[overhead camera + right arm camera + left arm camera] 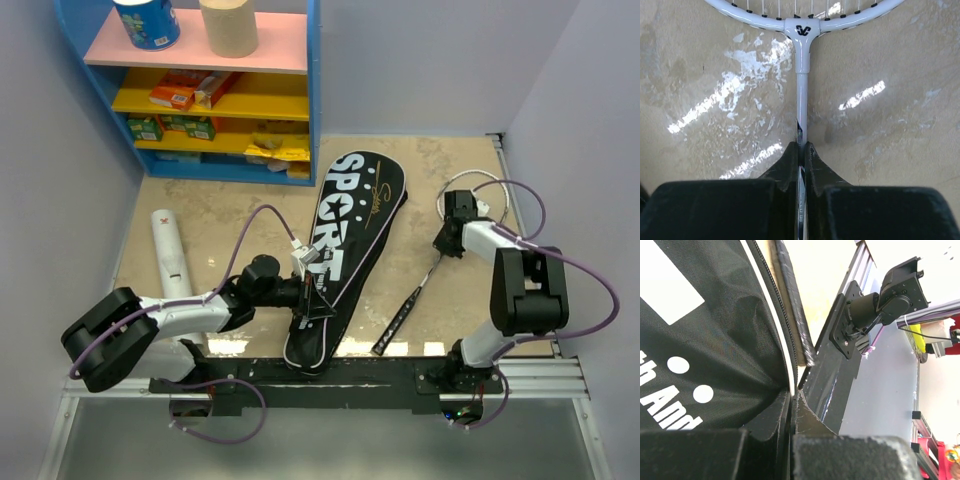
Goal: Pack up the badminton gear
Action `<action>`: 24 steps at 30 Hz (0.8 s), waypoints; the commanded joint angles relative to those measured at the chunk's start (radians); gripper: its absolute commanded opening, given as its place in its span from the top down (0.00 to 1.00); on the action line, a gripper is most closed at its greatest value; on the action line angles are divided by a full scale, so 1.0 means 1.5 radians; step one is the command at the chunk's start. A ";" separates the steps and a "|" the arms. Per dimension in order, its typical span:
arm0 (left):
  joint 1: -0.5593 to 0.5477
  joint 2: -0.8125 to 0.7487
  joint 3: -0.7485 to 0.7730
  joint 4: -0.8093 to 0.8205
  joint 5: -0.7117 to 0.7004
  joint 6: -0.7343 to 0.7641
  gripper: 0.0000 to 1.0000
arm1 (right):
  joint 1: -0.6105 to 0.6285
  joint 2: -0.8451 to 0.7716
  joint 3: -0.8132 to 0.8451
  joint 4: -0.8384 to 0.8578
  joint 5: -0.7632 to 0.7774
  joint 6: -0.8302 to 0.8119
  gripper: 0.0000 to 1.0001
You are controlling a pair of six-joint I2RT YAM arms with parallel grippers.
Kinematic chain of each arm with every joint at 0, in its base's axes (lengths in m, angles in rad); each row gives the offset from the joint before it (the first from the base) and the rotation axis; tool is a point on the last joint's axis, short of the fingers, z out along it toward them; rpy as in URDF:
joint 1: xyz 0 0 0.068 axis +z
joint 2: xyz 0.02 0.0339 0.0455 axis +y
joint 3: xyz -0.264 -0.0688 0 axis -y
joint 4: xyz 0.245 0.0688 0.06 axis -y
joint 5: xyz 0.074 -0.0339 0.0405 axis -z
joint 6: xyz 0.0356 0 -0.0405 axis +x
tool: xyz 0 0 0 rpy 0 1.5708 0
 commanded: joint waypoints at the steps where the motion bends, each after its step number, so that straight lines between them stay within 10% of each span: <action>1: 0.004 -0.004 0.023 0.042 0.010 0.009 1.00 | -0.001 -0.072 -0.003 -0.019 -0.018 -0.019 1.00; 10: 0.014 0.018 0.051 0.022 -0.004 0.021 1.00 | 0.012 -0.242 -0.032 -0.103 -0.060 -0.046 1.00; 24: 0.063 0.047 0.137 -0.009 -0.022 0.026 1.00 | 0.264 -0.435 -0.077 -0.260 -0.029 0.116 1.00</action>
